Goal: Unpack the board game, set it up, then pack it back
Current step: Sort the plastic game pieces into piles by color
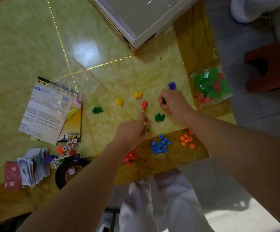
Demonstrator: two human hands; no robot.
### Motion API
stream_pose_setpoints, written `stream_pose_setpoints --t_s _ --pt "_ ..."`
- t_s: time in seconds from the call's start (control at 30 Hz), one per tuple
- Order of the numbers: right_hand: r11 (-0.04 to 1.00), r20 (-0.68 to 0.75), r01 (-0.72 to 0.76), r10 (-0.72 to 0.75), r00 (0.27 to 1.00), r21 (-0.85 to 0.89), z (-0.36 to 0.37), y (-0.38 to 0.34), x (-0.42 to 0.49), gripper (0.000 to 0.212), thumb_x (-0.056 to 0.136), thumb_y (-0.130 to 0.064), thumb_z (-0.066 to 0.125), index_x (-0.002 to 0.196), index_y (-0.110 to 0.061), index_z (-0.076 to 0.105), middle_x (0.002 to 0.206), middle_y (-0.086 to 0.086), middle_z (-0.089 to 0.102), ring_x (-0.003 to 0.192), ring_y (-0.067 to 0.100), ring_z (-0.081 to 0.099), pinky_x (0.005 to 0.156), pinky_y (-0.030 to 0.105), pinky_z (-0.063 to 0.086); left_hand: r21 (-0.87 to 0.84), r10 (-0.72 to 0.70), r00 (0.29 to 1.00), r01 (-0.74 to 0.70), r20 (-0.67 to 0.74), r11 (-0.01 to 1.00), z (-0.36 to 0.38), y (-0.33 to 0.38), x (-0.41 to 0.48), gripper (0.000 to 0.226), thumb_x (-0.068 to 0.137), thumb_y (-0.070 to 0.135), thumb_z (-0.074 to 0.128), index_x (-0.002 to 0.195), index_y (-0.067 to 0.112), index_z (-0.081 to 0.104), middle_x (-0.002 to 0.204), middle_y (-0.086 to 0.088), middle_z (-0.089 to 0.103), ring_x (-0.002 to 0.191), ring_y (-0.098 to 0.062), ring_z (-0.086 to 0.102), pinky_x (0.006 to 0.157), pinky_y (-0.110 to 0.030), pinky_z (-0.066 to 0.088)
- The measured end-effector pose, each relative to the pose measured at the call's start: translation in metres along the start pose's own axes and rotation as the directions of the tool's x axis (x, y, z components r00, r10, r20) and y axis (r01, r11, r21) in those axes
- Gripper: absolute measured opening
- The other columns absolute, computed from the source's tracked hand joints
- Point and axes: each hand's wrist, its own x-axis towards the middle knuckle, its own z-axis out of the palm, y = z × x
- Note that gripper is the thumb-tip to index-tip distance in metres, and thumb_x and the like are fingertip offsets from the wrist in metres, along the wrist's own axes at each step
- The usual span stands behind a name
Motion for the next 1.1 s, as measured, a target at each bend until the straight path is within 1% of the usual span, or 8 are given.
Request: stream_pose_setpoints --t_s 0.33,0.47,0.53,0.6,0.67,0.87,0.97,1.1 --pt "1.0 -0.044 0.003 -0.002 0.999 0.026 0.0 0.025 -0.023 0.032 0.091 -0.01 0.041 0.06 -0.011 0.047 0.043 -0.002 0.037 0.032 0.004 0.029 0.035 0.016 0.025 0.411 -0.065 0.998 0.055 0.009 0.91 0.021 0.014 -0.001 0.038 0.1 0.018 0.04 0.135 0.007 0.028 0.092 -0.003 0.067 0.082 -0.028 0.066 0.057 -0.035 0.035" --pt "0.998 -0.039 0.009 -0.007 0.999 0.057 0.002 0.028 -0.032 0.034 0.092 -0.015 0.04 0.06 -0.011 0.047 0.051 0.006 0.038 0.034 0.008 0.028 0.039 0.02 0.021 -0.099 -0.229 0.965 0.218 -0.131 0.971 0.024 0.005 -0.007 0.018 0.103 0.026 0.036 0.108 0.011 0.043 0.077 -0.002 0.058 0.072 -0.027 0.057 0.059 -0.034 0.035" --pt "0.996 -0.03 0.004 -0.001 1.0 0.094 0.007 0.03 -0.037 0.034 0.093 -0.017 0.04 0.061 -0.011 0.049 0.053 0.006 0.042 0.037 0.011 0.028 0.041 0.022 0.02 -0.533 -0.391 0.916 0.287 -0.092 0.796 0.022 0.0 -0.014 0.019 0.102 0.021 0.036 0.094 0.013 0.051 0.066 0.005 0.051 0.063 -0.018 0.05 0.055 -0.031 0.034" --pt "0.99 -0.013 -0.022 0.024 1.0 0.136 0.016 0.031 -0.044 0.035 0.093 -0.019 0.038 0.063 -0.01 0.051 0.054 0.006 0.047 0.04 0.011 0.03 0.036 0.02 0.022 -0.883 -0.505 0.861 0.281 0.059 0.376 0.015 -0.005 -0.023 0.029 0.097 0.013 0.035 0.075 0.013 0.054 0.049 0.009 0.044 0.046 -0.011 0.039 0.044 -0.024 0.028" --pt "0.982 0.015 -0.056 0.054 0.998 0.178 0.024 0.033 -0.049 0.036 0.092 -0.021 0.035 0.062 -0.011 0.053 0.056 0.005 0.05 0.042 0.01 0.033 0.034 0.018 0.024 -0.965 -0.475 0.856 0.257 0.202 0.052 0.007 -0.008 -0.036 0.033 0.094 0.014 0.03 0.066 0.014 0.048 0.045 0.008 0.032 0.041 -0.01 0.023 0.039 -0.02 0.016" --pt "0.991 0.12 -0.032 0.016 0.993 0.132 0.079 0.036 -0.072 0.047 0.097 -0.023 0.033 0.056 -0.009 0.052 0.06 0.005 0.052 0.047 0.011 0.038 0.038 0.019 0.025 -0.98 -0.321 0.932 0.122 0.167 -0.158 0.004 -0.037 -0.092 0.04 0.093 0.02 0.025 0.062 0.009 0.047 0.051 0.0 0.036 0.046 -0.013 0.023 0.048 -0.028 0.011" --pt "0.998 0.125 -0.009 0.016 0.992 -0.055 0.112 0.039 -0.086 0.032 0.089 -0.01 0.041 0.06 -0.011 0.053 0.056 0.002 0.048 0.044 0.009 0.036 0.041 0.02 0.028 -0.981 -0.376 0.912 0.109 0.163 -0.159 0.01 -0.054 -0.121 0.039 0.093 0.02 0.026 0.062 0.01 0.048 0.055 -0.001 0.038 0.045 -0.012 0.025 0.046 -0.026 0.013" --pt "0.943 0.162 0.052 0.002 0.987 -0.329 0.154 0.06 -0.096 0.032 0.092 -0.009 0.043 0.066 -0.016 0.061 0.049 -0.003 0.044 0.043 0.011 0.038 0.043 0.022 0.029 -0.965 -0.497 0.846 0.255 0.192 0.062 0.026 -0.075 -0.153 0.038 0.096 0.018 0.032 0.058 0.017 0.037 0.054 0.001 0.03 0.041 -0.01 0.021 0.039 -0.021 0.017"
